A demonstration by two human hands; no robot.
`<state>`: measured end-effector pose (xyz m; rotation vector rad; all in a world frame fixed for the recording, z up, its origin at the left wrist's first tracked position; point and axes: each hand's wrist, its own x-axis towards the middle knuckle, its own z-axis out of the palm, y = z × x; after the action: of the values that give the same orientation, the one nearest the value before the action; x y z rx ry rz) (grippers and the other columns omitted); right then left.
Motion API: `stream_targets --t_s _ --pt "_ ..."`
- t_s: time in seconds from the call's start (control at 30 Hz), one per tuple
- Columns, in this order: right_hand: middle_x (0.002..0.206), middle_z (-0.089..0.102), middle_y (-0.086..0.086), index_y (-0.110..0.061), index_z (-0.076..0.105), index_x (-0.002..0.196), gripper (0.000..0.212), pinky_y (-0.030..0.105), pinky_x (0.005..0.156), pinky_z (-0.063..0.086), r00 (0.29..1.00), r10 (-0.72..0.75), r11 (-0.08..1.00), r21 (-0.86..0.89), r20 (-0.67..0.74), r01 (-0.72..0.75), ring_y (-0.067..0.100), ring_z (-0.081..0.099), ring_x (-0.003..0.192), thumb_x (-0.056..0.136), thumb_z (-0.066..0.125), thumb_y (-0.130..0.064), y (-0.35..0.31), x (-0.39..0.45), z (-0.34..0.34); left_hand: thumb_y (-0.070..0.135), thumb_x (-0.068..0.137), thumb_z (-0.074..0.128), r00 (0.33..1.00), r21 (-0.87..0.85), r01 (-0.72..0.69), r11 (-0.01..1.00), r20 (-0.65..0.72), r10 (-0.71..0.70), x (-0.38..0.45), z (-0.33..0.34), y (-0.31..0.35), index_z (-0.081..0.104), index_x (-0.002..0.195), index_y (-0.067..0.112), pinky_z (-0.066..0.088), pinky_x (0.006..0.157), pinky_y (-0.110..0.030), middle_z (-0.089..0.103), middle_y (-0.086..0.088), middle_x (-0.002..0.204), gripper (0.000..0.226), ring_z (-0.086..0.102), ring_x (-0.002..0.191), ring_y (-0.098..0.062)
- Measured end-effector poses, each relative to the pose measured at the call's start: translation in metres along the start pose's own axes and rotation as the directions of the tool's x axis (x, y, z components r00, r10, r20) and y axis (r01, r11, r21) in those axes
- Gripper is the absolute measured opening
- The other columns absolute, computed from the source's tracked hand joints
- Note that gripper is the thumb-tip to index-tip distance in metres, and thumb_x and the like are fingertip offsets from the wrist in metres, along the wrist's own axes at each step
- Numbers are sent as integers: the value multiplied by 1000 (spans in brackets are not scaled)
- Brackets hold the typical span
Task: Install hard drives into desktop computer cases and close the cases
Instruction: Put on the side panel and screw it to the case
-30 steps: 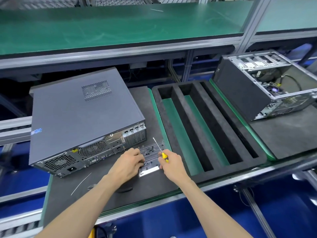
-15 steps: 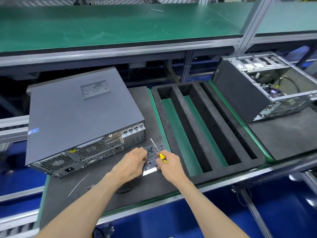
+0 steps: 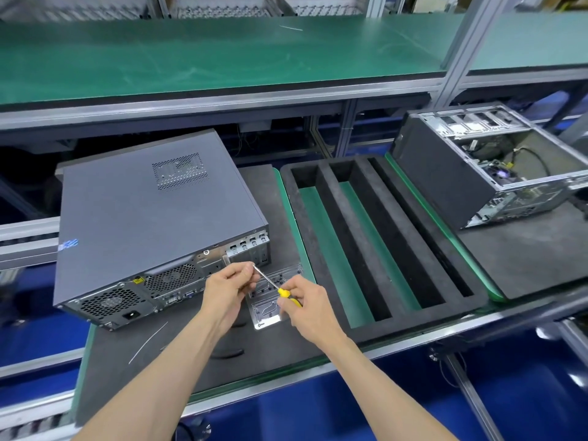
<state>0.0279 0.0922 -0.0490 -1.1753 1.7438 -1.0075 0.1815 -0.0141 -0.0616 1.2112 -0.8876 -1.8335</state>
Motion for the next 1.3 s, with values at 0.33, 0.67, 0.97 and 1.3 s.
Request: stream_targets --t_s 0.33,0.67,0.97,1.3 --pt "70 69 0 -16 65 92 2 24 56 49 999 -12 1000 10 -46 13 12 66 64 91 67 -16 -11 -4 0 15 97 64 996 -48 83 995 31 -81 -7 9 18 71 105 7 55 67 -23 77 -9 103 14 74 80 -11" --pt "60 52 -13 -19 64 92 10 16 53 36 952 -203 955 -262 -228 141 6 51 58 95 65 -28 -23 -14 9 14 91 73 987 -56 87 995 -133 -94 -16 35 37 72 99 2 59 57 -24 78 -10 92 14 76 78 -18" --pt "64 53 2 -9 62 95 21 45 64 44 932 -243 920 -369 -269 133 27 48 61 103 51 -26 -58 -2 17 -5 97 56 981 -279 140 950 -90 -171 -11 60 59 66 119 -5 57 66 -23 74 -11 98 25 75 73 -12" --pt "76 64 1 -15 57 94 16 34 61 31 923 -211 902 -427 -322 57 18 45 63 103 50 -25 -66 -2 24 2 95 62 976 -201 169 965 -102 -192 -8 58 61 71 111 -1 55 71 -26 77 -10 102 18 74 73 -11"
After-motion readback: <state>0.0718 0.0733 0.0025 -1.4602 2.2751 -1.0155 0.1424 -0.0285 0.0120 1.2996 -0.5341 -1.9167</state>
